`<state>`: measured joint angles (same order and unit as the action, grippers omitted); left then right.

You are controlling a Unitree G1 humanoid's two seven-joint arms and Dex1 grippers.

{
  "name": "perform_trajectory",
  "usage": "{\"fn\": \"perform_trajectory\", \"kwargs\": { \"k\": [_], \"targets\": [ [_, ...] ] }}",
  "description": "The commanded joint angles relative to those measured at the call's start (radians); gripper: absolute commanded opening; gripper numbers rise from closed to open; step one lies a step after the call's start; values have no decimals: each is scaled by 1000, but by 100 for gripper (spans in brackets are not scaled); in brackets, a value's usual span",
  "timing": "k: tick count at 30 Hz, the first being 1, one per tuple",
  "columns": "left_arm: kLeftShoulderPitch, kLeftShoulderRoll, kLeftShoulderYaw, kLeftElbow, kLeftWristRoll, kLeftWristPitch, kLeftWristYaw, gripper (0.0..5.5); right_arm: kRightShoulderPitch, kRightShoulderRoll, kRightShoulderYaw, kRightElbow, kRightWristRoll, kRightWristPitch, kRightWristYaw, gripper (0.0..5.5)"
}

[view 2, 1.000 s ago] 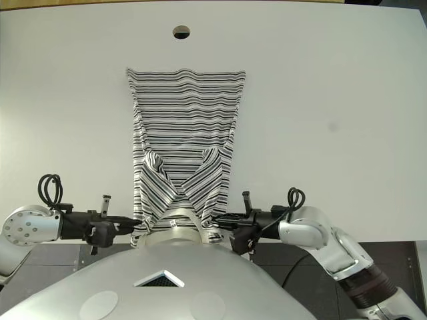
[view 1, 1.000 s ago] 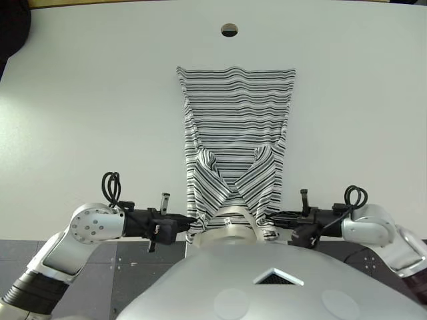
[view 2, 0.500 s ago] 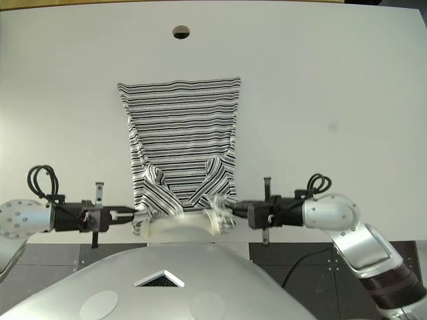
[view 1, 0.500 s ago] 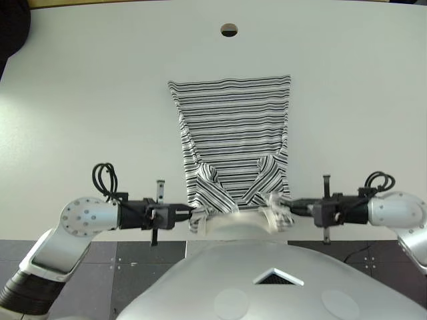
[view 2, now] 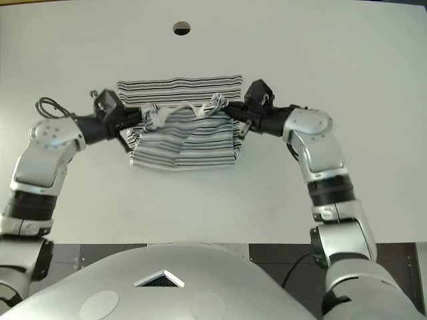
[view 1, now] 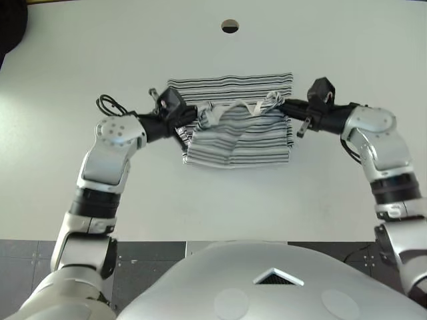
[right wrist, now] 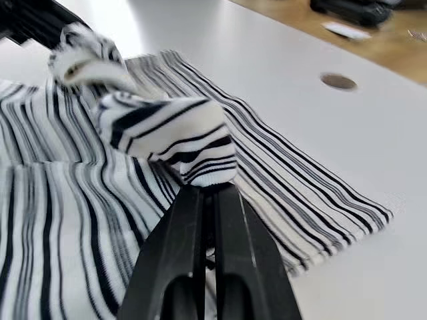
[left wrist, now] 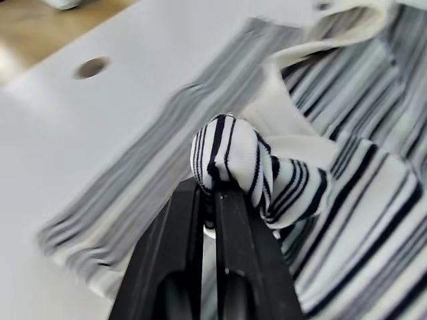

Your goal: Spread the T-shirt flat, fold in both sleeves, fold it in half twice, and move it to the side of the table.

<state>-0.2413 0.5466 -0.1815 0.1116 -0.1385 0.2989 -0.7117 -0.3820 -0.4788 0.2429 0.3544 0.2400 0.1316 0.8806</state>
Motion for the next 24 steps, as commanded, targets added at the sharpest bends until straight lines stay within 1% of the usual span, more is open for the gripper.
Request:
{"fn": "perform_trajectory", "kwargs": {
  "k": [1, 5, 7, 8, 11, 13, 17, 20, 22, 23, 24],
  "targets": [
    [-61, -36, 25, 167, 39, -52, 51, 11, -108, 65, -23, 202, -30, -85, 24, 10],
    [-95, -76, 46, 277, 59, -110, 99, 11, -171, 119, -53, 354, -44, -158, 27, 10],
    [-115, -99, 64, 325, 53, -120, 117, 10, -188, 136, -63, 410, -55, -189, 28, 50],
    [-127, -110, 78, 350, 47, -123, 130, 44, -202, 147, -75, 435, -54, -197, 24, 70],
    [-152, -140, 113, 408, 37, -138, 156, 88, -242, 178, -110, 502, -55, -227, -8, 124],
    [-159, -158, 123, 422, 40, -157, 170, 91, -262, 195, -123, 545, -72, -253, -44, 146],
    [-159, -195, 138, 405, 42, -158, 214, 91, -302, 209, -156, 641, -113, -297, -164, 146],
    [-175, -204, 167, 426, 54, -173, 288, 91, -306, 207, -172, 661, -132, -344, -191, 146],
    [-182, -202, 226, 422, 42, -218, 360, 91, -298, 206, -156, 657, -167, -396, -201, 114],
    [-163, -194, 237, 387, 45, -266, 369, 91, -295, 207, -147, 655, -187, -423, -209, 97],
    [-135, -194, 244, 336, 38, -297, 362, 73, -293, 207, -136, 656, -212, -456, -221, 79]
  ]
}}
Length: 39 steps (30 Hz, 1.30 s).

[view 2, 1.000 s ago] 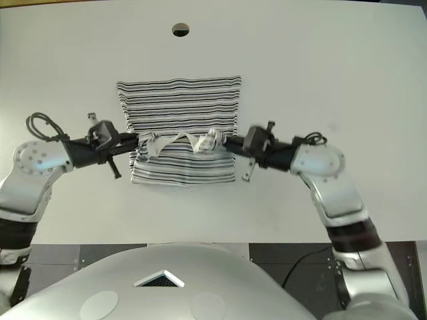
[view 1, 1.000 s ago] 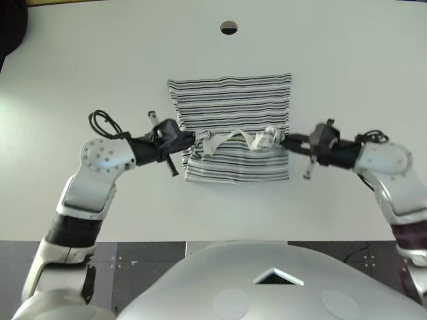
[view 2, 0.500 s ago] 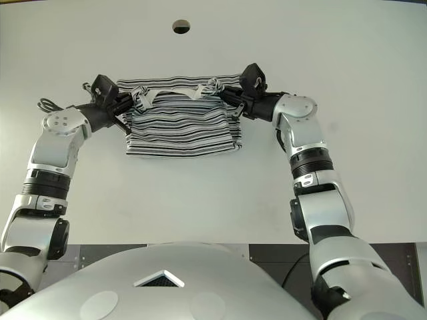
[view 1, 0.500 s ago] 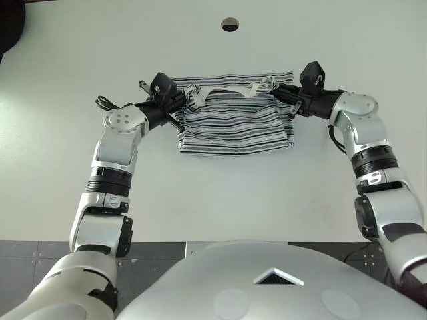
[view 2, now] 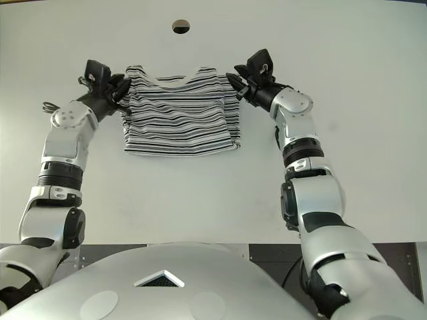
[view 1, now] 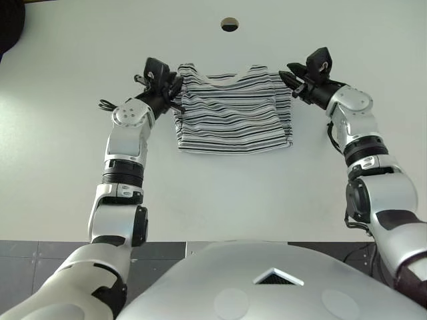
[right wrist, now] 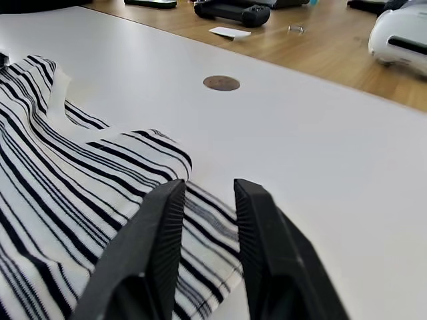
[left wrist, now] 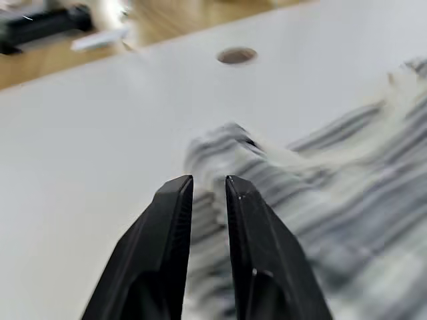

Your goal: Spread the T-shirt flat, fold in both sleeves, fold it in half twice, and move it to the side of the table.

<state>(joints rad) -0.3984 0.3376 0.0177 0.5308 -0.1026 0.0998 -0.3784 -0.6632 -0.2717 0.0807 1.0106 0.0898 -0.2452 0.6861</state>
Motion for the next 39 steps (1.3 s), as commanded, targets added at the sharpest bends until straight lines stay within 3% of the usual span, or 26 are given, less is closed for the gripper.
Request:
{"fn": "perform_trajectory", "kwargs": {
  "k": [1, 4, 8, 11, 16, 23, 28, 32, 39],
  "targets": [
    [61, 11, 40, -155, -10, -131, 4, 62, -12, 0, 39, 1, -87, -108, -38, 57],
    [183, -2, -46, -364, 1, -169, -65, 15, -22, 6, 66, 12, -141, -167, -57, 11],
    [314, -33, -232, -570, 46, -113, -130, 15, -54, 26, 84, 39, -177, -185, -51, 11],
    [371, -27, -360, -620, 108, -75, -173, 15, -80, 34, 107, 74, -211, -174, -46, 11],
    [401, 29, -456, -625, 185, 27, -240, 15, -103, 10, 162, 131, -298, -148, -58, 11],
    [370, 135, -450, -604, 254, 198, -292, 15, -86, -111, 309, 146, -491, -111, -23, 11],
    [381, 207, -435, -634, 232, 253, -355, 15, -25, -228, 344, 33, -513, -125, 68, 11],
    [407, 283, -399, -694, 177, 277, -440, 15, 101, -317, 353, -186, -484, -109, 176, 11],
    [378, 375, -315, -658, 125, 211, -515, 15, 479, -442, 400, -850, -307, -5, 399, 11]
  ]
}}
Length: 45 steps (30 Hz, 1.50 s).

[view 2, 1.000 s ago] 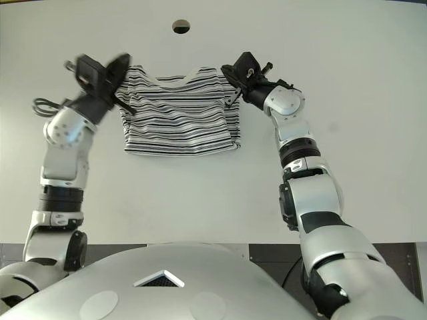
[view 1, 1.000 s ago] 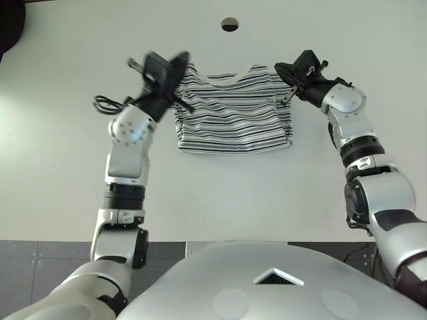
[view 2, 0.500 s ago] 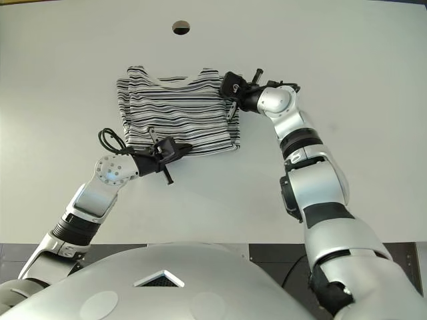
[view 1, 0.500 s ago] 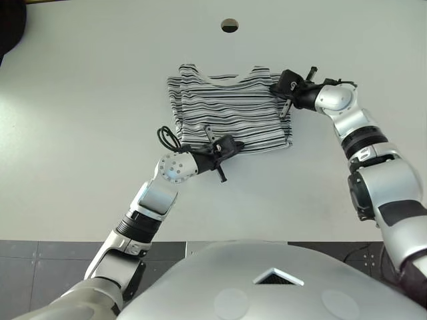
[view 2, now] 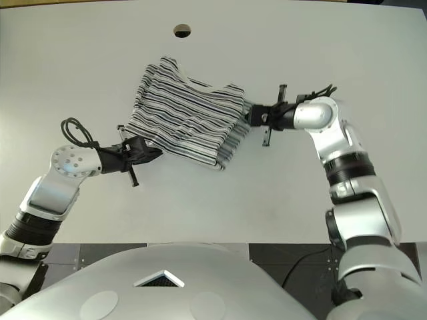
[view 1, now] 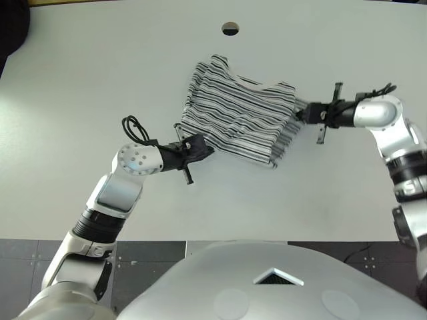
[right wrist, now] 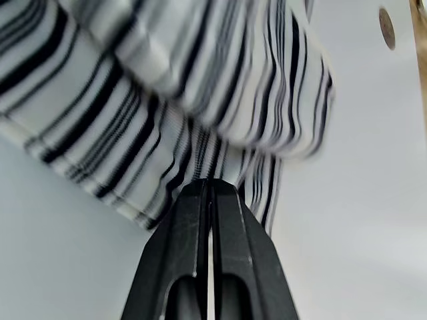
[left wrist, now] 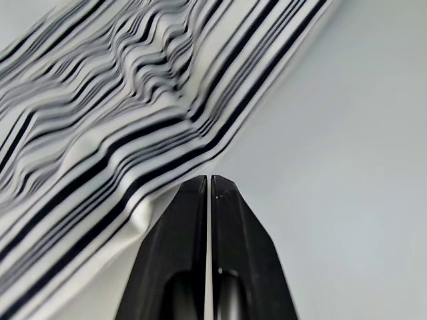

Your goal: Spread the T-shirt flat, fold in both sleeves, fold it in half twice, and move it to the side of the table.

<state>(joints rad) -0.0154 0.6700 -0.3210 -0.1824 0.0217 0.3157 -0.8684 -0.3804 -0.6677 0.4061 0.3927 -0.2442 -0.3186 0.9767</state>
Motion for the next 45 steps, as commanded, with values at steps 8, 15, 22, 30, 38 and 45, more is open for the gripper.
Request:
{"fn": "perform_trajectory", "kwargs": {
  "k": [8, 15, 22, 30, 38, 45],
  "targets": [
    [-49, 38, 41, 153, 13, -54, -18, 15, 427, -105, 123, -682, 85, 240, 141, 11],
    [-120, -12, 46, 254, 41, -107, 40, 15, 484, -104, 103, -860, 218, 358, 149, 11],
    [-94, -11, 142, 248, 5, -210, 94, 15, 447, -106, -112, -1007, 515, 489, 135, 11],
    [154, 129, 205, 118, 139, -485, 137, 118, 538, -377, -149, -773, -13, 178, 44, 145],
    [372, 281, 208, 28, 282, -625, 110, 211, 555, -348, -86, -668, -241, 25, -89, 242],
    [430, 300, 164, 15, 324, -698, 124, 211, 509, -183, 7, -582, -310, -137, -285, 242]
  ]
}}
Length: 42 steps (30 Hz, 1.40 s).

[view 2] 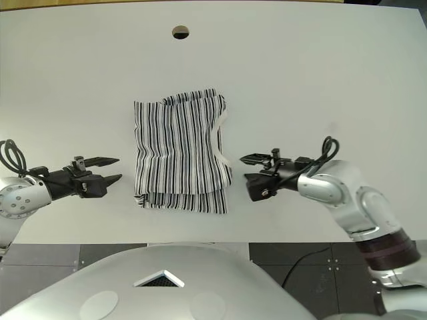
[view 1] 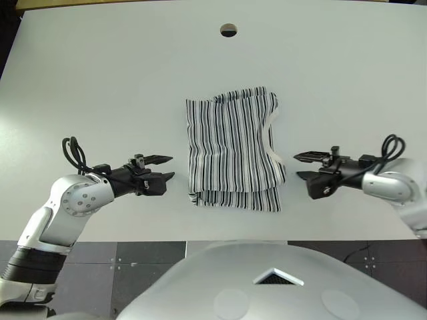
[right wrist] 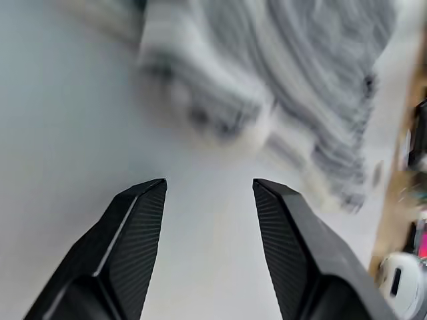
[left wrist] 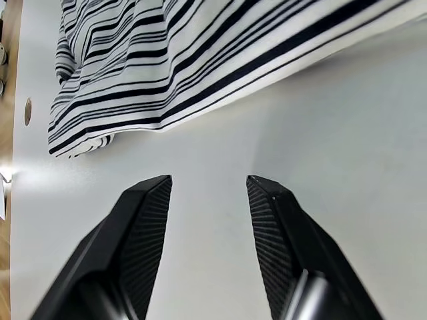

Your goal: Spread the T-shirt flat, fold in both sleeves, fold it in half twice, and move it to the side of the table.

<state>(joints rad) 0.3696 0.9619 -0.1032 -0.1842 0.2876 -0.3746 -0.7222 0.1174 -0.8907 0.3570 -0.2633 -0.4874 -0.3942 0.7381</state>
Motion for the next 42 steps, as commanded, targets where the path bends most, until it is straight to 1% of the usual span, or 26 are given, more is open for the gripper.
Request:
{"fn": "perform_trajectory", "kwargs": {
  "k": [1, 7, 12, 18, 23, 27, 28, 29, 30, 33, 36, 37, 39, 40, 42],
  "targets": [
    [44, 5, -61, 15, 63, -15, -20, 211, 12, 48, 63, 82, -73, -80, -65, 242],
    [-1, -14, -117, 14, 90, -68, -13, 211, 41, 63, 96, 95, -83, -142, -111, 242],
    [-25, -25, -171, 1, 105, -115, -18, 211, 57, 54, 116, 84, -64, -160, -91, 242],
    [-52, -26, -203, 7, 99, -153, -15, 211, 17, 61, 156, 149, -88, -180, -79, 242],
    [-87, -56, -265, 10, 104, -176, -36, 213, -10, 89, 180, 202, -64, -173, -79, 138],
    [-105, -57, -307, 17, 96, -169, -62, 213, -5, 78, 187, 217, -31, -158, -53, 62],
    [-108, -53, -312, 19, 92, -165, -70, 191, -2, 72, 187, 216, -19, -152, -43, 35],
    [-108, -47, -315, 19, 84, -160, -79, 183, 3, 62, 187, 210, 4, -142, -22, 22],
    [-107, -41, -315, 18, 73, -151, -87, 162, 14, 49, 186, 193, 45, -116, 14, 10],
    [-97, 4, -309, 4, 2, -127, -144, 117, 61, -24, 194, 94, 230, 7, 178, 10],
    [-79, 61, -299, -36, -103, -110, -214, 67, 69, -59, 181, -9, 396, 124, 277, 10],
    [-73, 79, -294, -50, -141, -106, -235, 46, 67, -62, 169, -41, 457, 161, 299, 10],
    [-68, 105, -259, -69, -242, -97, -264, 15, 55, -53, 118, -136, 676, 294, 341, 10],
    [-71, 112, -237, -70, -293, -90, -275, 14, 45, -42, 90, -166, 759, 349, 350, 10],
    [-90, 99, -196, -67, -377, -43, -285, 13, 10, -9, 49, -178, 843, 429, 345, 10]
  ]
}}
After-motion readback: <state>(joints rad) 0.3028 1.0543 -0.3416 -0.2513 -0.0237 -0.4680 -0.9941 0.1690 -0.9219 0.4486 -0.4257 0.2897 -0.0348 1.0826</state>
